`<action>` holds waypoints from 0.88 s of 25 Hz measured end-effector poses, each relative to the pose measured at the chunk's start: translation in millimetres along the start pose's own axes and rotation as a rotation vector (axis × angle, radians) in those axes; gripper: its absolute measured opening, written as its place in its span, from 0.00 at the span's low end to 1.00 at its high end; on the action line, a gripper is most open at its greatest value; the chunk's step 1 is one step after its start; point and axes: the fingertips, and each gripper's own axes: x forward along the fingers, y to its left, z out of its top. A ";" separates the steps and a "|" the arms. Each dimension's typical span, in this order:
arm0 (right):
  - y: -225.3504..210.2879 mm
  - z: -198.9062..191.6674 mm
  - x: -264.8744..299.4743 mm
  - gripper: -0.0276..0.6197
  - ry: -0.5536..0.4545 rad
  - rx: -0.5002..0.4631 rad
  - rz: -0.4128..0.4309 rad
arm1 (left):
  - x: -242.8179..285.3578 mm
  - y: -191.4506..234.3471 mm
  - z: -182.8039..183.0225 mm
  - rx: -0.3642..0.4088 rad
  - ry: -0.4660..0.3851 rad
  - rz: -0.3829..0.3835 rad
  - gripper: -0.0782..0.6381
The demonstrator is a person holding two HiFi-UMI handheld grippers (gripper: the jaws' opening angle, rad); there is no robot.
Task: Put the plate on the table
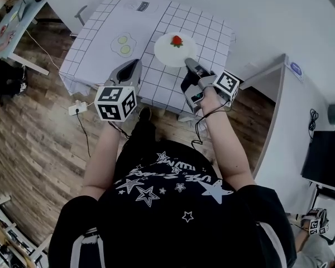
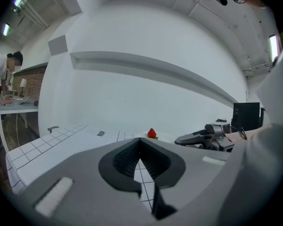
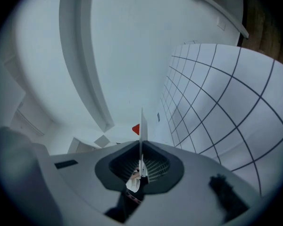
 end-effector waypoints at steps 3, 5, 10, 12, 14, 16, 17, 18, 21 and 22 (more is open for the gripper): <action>-3.3 31.1 26.6 0.08 -0.014 0.020 -0.010 | 40.0 13.4 12.8 -0.002 0.029 -0.011 0.12; -1.9 38.9 35.8 0.08 -0.033 0.029 -0.026 | 54.2 22.5 18.8 -0.005 0.031 -0.024 0.12; -2.6 51.7 56.2 0.08 -0.088 0.017 -0.014 | 79.1 44.9 28.5 0.009 0.026 -0.064 0.12; -1.0 61.7 70.4 0.08 -0.099 -0.002 -0.007 | 96.5 56.0 34.8 0.011 0.028 -0.076 0.12; -0.2 71.7 86.1 0.08 -0.109 -0.009 -0.007 | 114.7 68.2 42.9 0.020 0.022 -0.084 0.12; -0.2 81.2 100.9 0.08 -0.122 -0.012 -0.013 | 132.1 80.1 52.4 0.026 0.013 -0.093 0.12; 0.1 85.8 108.0 0.08 -0.128 -0.012 -0.016 | 140.5 85.9 57.8 0.026 0.009 -0.100 0.12; 0.6 90.3 115.0 0.08 -0.134 -0.012 -0.018 | 148.7 91.8 63.8 0.027 0.006 -0.106 0.12; 1.0 105.4 134.5 0.08 -0.153 -0.014 -0.025 | 173.5 110.6 83.6 0.034 -0.006 -0.116 0.12; 0.2 110.8 140.4 0.08 -0.160 -0.016 -0.027 | 182.1 115.8 88.8 0.038 -0.008 -0.121 0.12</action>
